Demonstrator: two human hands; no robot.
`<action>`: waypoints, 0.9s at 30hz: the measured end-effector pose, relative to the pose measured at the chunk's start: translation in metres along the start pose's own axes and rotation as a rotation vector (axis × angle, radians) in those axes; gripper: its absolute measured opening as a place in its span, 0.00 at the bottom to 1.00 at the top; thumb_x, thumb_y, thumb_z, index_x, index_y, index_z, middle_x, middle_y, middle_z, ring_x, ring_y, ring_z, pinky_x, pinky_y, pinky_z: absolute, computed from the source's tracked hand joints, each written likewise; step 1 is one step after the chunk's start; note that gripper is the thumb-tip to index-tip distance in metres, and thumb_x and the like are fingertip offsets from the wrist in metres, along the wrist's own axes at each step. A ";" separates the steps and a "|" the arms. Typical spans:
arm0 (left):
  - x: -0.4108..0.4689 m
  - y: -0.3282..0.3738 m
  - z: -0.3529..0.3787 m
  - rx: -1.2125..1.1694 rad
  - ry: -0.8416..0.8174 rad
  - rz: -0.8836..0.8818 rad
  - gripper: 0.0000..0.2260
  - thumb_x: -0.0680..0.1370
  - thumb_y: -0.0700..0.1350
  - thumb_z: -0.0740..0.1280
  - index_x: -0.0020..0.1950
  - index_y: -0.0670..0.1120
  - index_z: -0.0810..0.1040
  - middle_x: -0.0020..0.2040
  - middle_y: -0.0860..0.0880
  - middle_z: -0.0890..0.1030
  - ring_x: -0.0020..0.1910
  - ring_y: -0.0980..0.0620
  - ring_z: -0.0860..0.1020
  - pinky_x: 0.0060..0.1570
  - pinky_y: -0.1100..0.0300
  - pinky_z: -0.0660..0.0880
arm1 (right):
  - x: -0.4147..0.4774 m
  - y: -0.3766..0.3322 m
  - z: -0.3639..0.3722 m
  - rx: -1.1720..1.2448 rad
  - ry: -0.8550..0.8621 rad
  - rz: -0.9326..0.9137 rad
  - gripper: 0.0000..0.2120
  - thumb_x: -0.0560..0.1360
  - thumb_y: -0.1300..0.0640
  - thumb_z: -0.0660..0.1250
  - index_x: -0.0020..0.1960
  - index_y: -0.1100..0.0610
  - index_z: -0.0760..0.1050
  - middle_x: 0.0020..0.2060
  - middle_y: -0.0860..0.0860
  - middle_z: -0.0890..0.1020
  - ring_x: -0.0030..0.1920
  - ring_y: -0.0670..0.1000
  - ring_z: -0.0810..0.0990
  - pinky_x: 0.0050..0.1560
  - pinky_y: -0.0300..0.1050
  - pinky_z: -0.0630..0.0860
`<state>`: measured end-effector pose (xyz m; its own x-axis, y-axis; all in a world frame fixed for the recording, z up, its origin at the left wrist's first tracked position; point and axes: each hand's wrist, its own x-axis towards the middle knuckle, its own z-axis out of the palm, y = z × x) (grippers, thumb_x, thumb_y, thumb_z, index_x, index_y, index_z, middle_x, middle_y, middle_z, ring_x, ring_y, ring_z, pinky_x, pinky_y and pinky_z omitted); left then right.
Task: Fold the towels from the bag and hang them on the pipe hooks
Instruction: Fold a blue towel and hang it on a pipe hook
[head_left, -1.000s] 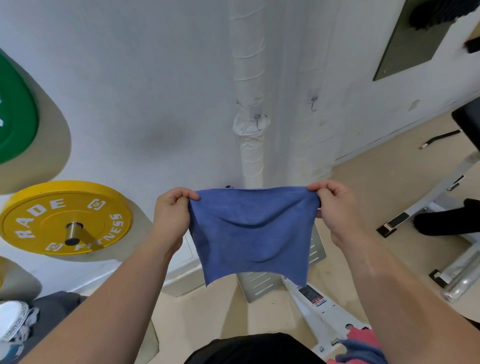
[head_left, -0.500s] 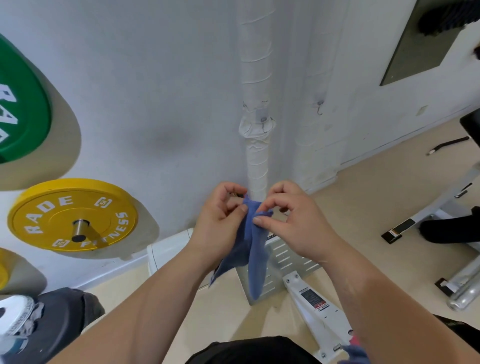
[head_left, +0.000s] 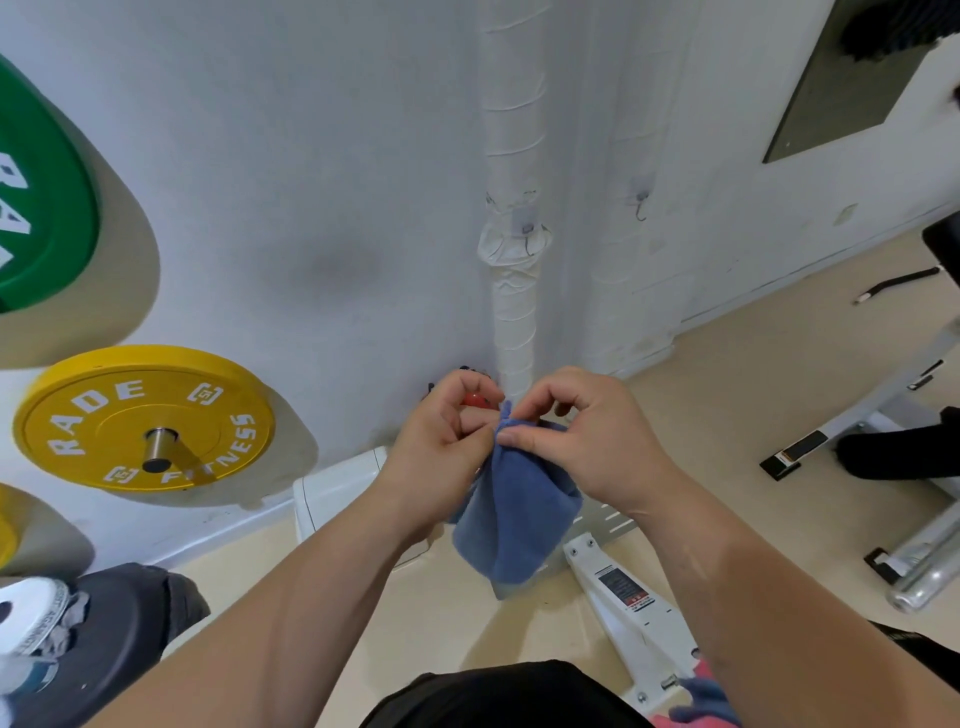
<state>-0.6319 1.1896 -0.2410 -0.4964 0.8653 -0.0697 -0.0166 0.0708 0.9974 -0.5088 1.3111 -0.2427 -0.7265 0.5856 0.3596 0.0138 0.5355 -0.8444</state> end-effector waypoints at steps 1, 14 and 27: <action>-0.001 0.002 -0.001 -0.003 -0.020 0.001 0.11 0.76 0.39 0.69 0.47 0.56 0.77 0.47 0.28 0.81 0.44 0.44 0.77 0.49 0.48 0.72 | 0.000 0.000 0.000 0.007 0.011 -0.004 0.16 0.64 0.57 0.83 0.35 0.39 0.80 0.37 0.40 0.82 0.42 0.44 0.79 0.44 0.32 0.71; 0.000 0.002 -0.004 -0.119 -0.064 0.004 0.13 0.72 0.39 0.72 0.56 0.47 0.77 0.50 0.30 0.84 0.51 0.41 0.83 0.58 0.48 0.78 | -0.002 0.007 -0.001 0.048 0.001 0.095 0.18 0.68 0.56 0.80 0.36 0.47 0.70 0.34 0.44 0.79 0.37 0.43 0.77 0.43 0.35 0.74; 0.005 -0.006 0.005 -0.199 -0.061 -0.090 0.15 0.70 0.39 0.74 0.55 0.50 0.85 0.43 0.33 0.84 0.45 0.42 0.81 0.49 0.52 0.77 | -0.019 0.016 -0.010 -0.051 0.008 0.018 0.22 0.63 0.46 0.81 0.35 0.48 0.67 0.31 0.50 0.73 0.32 0.44 0.69 0.34 0.38 0.68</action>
<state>-0.6299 1.1957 -0.2473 -0.4322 0.8885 -0.1540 -0.2329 0.0551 0.9709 -0.4878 1.3149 -0.2592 -0.7202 0.6004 0.3475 0.0624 0.5550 -0.8295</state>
